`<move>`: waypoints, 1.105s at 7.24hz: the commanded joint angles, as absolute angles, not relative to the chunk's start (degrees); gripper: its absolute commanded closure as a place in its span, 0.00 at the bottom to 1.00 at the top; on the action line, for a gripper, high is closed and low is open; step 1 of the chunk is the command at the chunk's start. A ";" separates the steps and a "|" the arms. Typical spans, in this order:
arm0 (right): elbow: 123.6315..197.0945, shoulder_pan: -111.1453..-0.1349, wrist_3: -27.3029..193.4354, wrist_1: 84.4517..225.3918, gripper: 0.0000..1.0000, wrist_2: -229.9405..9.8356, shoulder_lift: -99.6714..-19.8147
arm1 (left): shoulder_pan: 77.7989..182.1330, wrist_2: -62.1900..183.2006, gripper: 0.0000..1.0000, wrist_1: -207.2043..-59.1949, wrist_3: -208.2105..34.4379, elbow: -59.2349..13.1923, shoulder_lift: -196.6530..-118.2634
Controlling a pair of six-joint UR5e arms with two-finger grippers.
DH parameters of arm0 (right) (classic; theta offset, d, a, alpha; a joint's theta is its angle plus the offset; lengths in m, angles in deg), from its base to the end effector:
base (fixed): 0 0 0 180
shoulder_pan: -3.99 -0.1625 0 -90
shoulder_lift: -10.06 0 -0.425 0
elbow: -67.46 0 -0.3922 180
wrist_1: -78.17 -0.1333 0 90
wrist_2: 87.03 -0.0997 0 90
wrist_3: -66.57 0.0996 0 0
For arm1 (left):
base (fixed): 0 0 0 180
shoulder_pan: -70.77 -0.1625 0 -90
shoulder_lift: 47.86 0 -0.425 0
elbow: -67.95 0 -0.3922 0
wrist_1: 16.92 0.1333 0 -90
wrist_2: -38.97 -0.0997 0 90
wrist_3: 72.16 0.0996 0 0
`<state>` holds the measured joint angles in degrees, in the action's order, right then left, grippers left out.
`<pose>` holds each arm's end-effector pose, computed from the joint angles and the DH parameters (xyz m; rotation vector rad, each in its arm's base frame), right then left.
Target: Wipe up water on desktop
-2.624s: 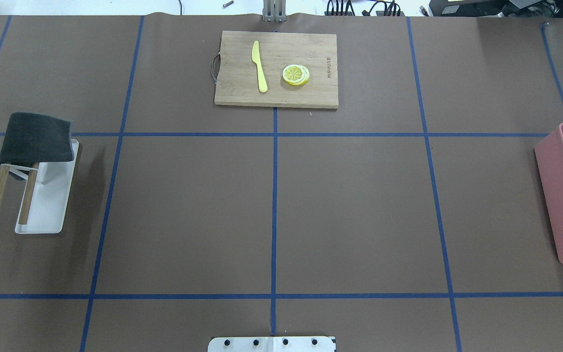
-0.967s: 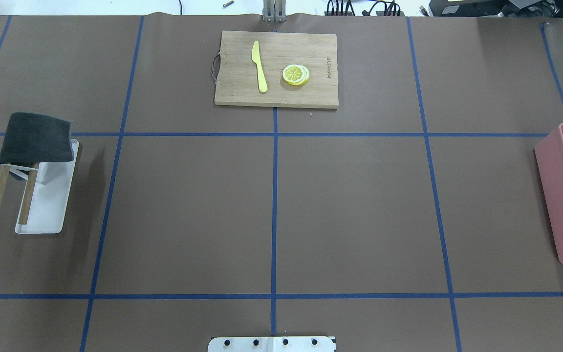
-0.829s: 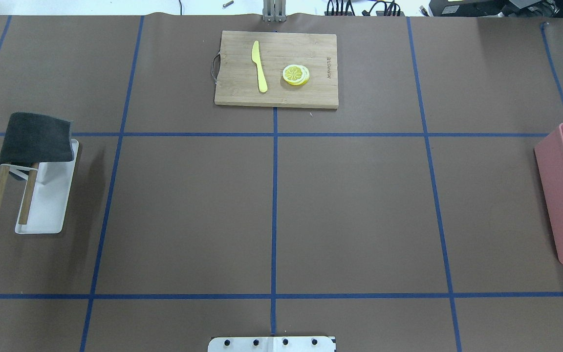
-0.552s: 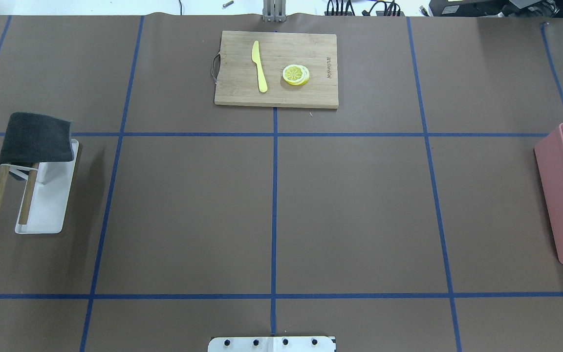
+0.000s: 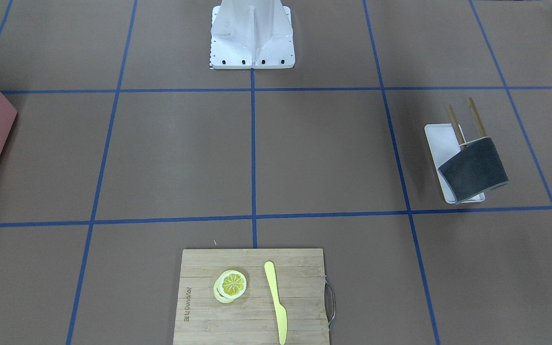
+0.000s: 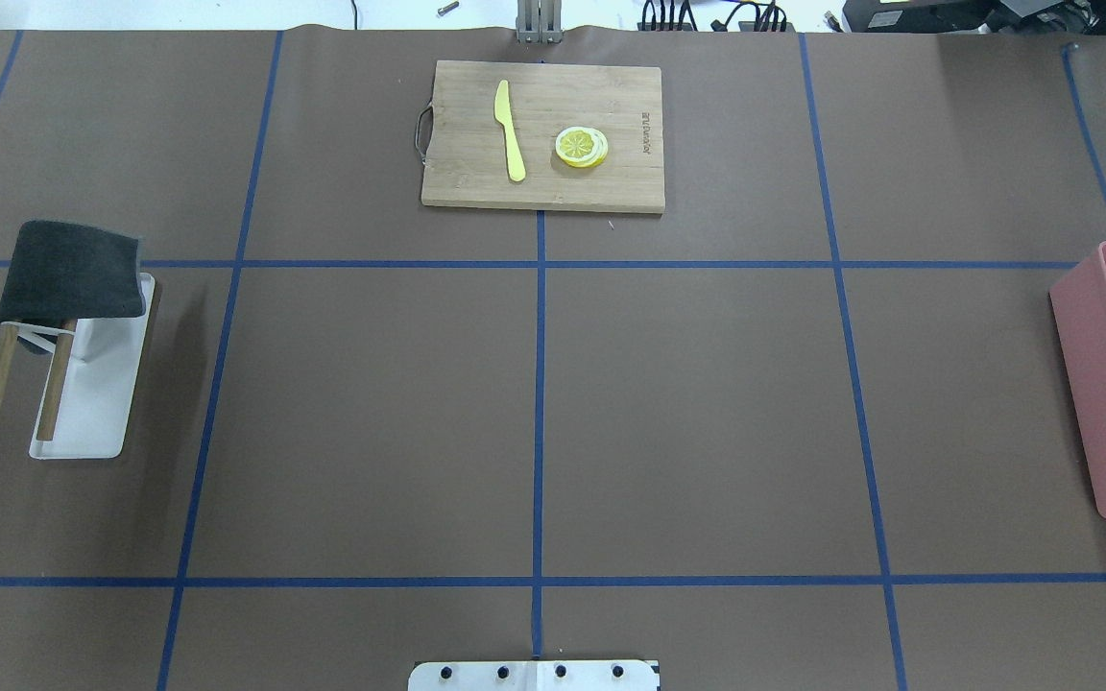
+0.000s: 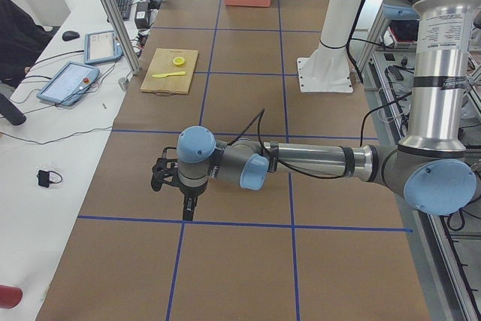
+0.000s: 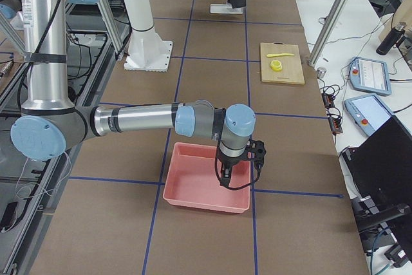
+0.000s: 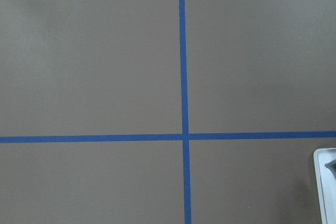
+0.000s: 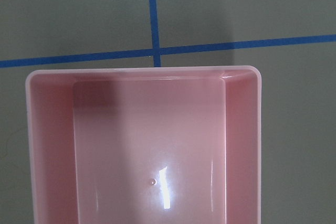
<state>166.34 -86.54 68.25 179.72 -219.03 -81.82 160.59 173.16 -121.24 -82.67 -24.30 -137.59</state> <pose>0.0710 -0.4682 0.6212 -0.0832 -0.7320 0.0659 -0.0623 -0.5059 0.6145 0.1976 0.7875 -0.0606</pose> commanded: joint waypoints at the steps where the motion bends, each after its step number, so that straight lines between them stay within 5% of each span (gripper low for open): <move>1: 166.33 -86.54 68.06 179.69 0.00 -219.21 -81.96 | 160.51 176.32 0.01 -120.99 -83.83 -24.60 -137.60; 5: 166.60 -86.45 68.67 179.69 0.00 -219.22 -81.61 | 150.45 179.42 0.01 -121.16 -107.24 -33.01 -138.30; 8: 166.42 -86.36 68.76 179.78 0.00 -220.00 -81.52 | 144.44 178.72 0.02 -132.64 -115.36 -29.19 -138.48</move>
<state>166.43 -86.38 68.72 179.76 -219.52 -81.55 146.49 178.86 -127.81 -111.66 -31.13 -138.38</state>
